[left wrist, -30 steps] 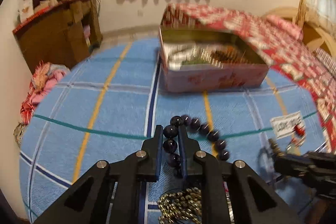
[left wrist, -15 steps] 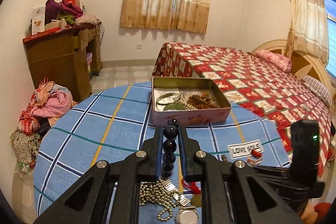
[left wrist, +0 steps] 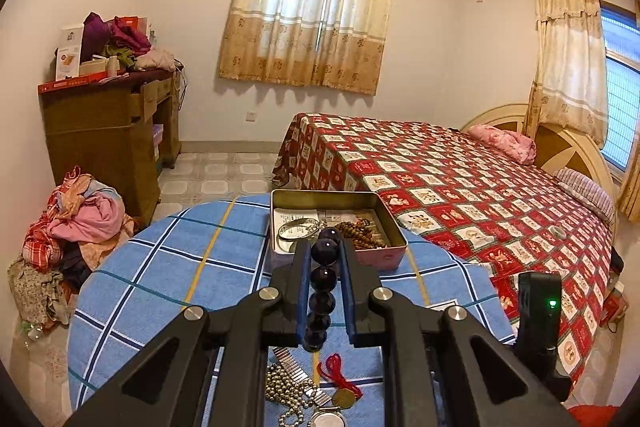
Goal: Organize jewelry
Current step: 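Carry purple bracelet toward tin with left tool while right tool lifts grey bracelet, then lower both bracelets into the pink tin and open both tools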
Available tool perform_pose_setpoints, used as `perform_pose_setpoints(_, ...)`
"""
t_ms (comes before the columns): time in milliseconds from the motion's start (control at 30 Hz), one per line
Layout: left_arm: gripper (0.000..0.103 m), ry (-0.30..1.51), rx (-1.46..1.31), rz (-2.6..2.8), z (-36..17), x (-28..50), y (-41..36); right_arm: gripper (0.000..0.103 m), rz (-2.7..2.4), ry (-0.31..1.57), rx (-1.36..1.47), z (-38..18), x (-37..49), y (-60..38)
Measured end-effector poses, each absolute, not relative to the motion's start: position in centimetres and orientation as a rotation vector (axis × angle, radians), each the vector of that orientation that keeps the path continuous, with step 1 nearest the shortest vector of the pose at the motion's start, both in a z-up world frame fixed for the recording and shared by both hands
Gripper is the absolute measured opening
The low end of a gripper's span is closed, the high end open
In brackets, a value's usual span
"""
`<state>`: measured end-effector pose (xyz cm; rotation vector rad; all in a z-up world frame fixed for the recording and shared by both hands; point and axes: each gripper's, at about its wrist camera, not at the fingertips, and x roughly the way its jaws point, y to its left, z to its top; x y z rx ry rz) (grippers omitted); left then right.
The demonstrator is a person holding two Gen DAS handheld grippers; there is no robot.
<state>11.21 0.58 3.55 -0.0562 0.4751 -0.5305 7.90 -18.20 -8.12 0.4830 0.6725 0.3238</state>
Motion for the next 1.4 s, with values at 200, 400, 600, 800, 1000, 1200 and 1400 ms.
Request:
perform_pose_setpoints(200, 0.013, 0.469, -0.054, -0.549, 4.0, 11.8, -0.4, 0.013, 0.286, 0.586, 0.497, -5.2, 7.3, -20.1)
perform_pose_setpoints(400, 0.013, 0.447, -0.058, -0.569, 4.6, 12.3, -1.4, 0.013, 0.265, 0.506, 0.502, -2.5, 7.7, -21.9)
perform_pose_setpoints(600, 0.013, 0.441, -0.049, -0.596, 4.9, 13.4, -2.7, 0.013, 0.232, 0.46, 0.484, -1.3, 8.9, -23.3)
perform_pose_setpoints(800, 0.013, 0.443, -0.029, -0.611, 4.4, 15.0, -4.2, 0.013, 0.209, 0.476, 0.477, -2.1, 10.7, -24.2)
perform_pose_setpoints(1000, 0.013, 0.449, -0.027, -0.635, 4.0, 17.7, -5.7, 0.013, 0.187, 0.451, 0.454, -1.2, 13.3, -25.1)
perform_pose_setpoints(1200, 0.013, 0.47, -0.021, -0.63, 2.8, 22.0, -7.9, 0.013, 0.164, 0.468, 0.482, -1.9, 18.2, -25.1)
perform_pose_setpoints(1400, 0.014, 0.5, 0.002, -0.616, 1.1, 25.2, -8.8, 0.013, 0.125, 0.486, 0.551, -3.1, 22.0, -25.4)
